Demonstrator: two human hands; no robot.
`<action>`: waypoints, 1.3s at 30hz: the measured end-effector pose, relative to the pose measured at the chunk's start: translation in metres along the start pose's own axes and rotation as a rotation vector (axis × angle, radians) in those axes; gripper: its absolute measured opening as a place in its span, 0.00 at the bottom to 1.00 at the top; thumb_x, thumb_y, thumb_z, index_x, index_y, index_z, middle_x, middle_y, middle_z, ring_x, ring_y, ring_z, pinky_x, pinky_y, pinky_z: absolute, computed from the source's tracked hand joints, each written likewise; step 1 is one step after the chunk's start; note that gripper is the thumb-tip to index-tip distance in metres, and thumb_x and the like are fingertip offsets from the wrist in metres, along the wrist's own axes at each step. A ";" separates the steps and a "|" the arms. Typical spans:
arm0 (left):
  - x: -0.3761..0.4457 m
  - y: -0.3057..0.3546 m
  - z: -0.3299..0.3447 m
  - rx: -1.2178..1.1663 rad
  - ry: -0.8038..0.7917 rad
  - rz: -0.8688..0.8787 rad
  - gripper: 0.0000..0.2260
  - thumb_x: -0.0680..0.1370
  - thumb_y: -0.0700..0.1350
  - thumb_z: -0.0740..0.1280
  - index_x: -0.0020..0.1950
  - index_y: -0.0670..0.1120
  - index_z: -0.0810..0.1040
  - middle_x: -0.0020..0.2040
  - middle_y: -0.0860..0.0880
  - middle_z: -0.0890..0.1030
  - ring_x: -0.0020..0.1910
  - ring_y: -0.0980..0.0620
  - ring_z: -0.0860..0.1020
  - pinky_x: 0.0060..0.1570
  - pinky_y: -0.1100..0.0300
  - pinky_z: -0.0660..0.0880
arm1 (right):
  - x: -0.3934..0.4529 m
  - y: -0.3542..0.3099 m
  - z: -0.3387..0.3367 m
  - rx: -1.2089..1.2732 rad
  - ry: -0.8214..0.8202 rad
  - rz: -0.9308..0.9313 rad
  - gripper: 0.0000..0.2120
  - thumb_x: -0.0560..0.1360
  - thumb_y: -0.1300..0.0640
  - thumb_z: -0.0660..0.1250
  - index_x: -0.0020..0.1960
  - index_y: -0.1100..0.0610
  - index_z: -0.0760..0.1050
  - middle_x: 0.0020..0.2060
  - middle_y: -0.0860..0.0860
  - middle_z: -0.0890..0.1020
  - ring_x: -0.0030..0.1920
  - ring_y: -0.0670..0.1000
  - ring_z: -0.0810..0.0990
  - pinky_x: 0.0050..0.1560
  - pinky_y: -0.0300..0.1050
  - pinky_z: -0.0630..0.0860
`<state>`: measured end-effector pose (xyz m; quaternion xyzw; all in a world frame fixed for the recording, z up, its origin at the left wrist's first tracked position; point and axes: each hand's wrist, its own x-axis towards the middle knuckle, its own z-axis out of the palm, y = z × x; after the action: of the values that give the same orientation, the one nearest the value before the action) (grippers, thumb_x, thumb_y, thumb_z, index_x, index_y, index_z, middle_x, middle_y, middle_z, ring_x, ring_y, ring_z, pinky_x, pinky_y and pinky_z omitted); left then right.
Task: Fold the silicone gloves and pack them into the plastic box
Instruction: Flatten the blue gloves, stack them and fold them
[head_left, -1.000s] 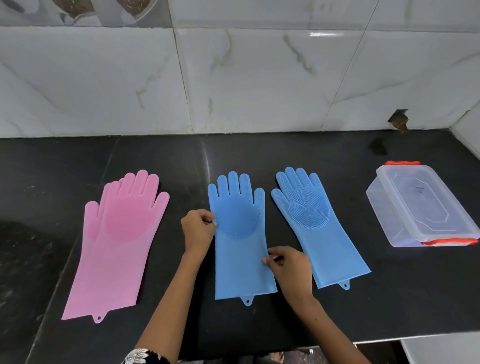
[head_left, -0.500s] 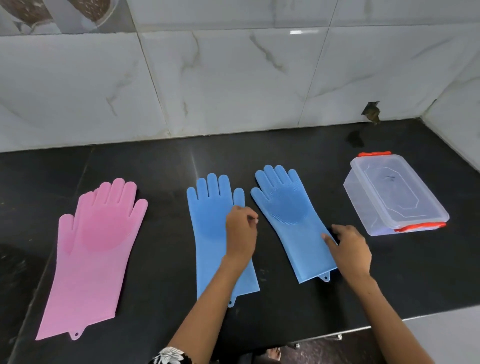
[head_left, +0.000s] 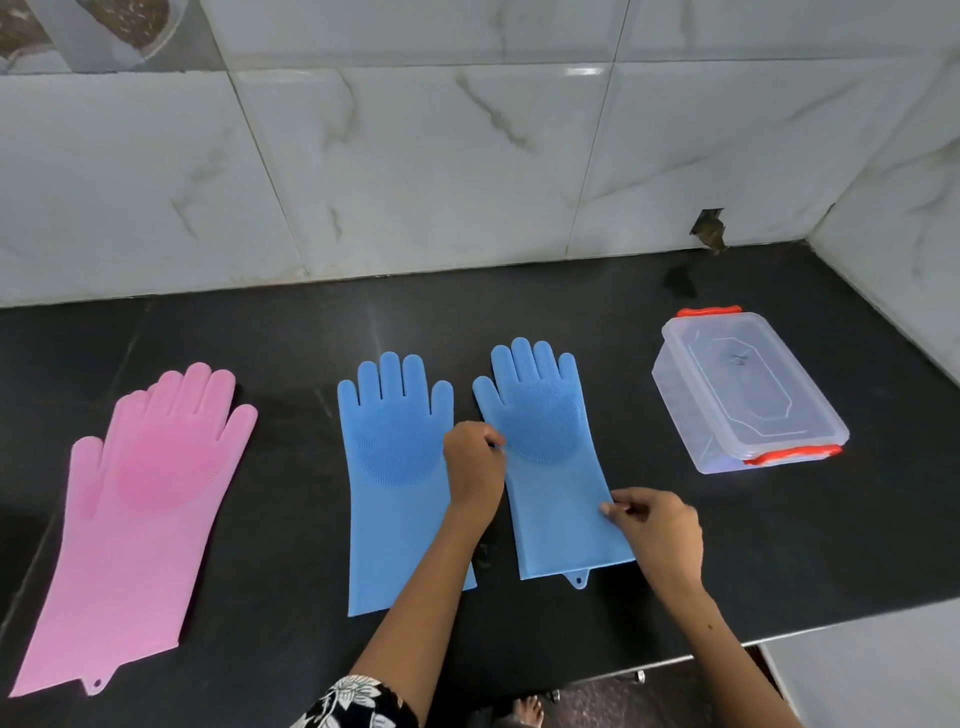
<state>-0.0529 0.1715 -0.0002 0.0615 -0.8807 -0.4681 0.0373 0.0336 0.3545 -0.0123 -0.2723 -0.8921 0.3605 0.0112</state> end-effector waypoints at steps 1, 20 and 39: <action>0.000 -0.002 -0.002 0.000 0.005 -0.005 0.05 0.75 0.33 0.69 0.45 0.35 0.84 0.45 0.38 0.84 0.46 0.46 0.81 0.47 0.66 0.74 | -0.002 -0.001 0.002 0.001 -0.002 -0.007 0.08 0.70 0.55 0.74 0.48 0.52 0.84 0.39 0.47 0.84 0.40 0.48 0.82 0.40 0.42 0.77; -0.001 -0.007 -0.018 -0.031 0.005 0.005 0.03 0.74 0.35 0.71 0.43 0.36 0.83 0.42 0.39 0.83 0.40 0.50 0.79 0.44 0.67 0.76 | -0.013 -0.009 0.010 -0.024 0.057 -0.056 0.09 0.70 0.52 0.73 0.49 0.53 0.84 0.41 0.46 0.84 0.40 0.47 0.81 0.39 0.42 0.77; -0.122 -0.003 -0.013 0.075 -0.087 0.126 0.06 0.78 0.48 0.67 0.50 0.48 0.81 0.49 0.57 0.74 0.50 0.62 0.71 0.50 0.74 0.65 | 0.054 -0.016 -0.025 0.008 -0.010 -0.222 0.09 0.75 0.55 0.69 0.52 0.57 0.83 0.48 0.52 0.85 0.44 0.47 0.79 0.50 0.40 0.74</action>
<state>0.0697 0.1763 0.0035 -0.0132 -0.9005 -0.4339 0.0261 -0.0151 0.3875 0.0070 -0.1698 -0.9153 0.3621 0.0477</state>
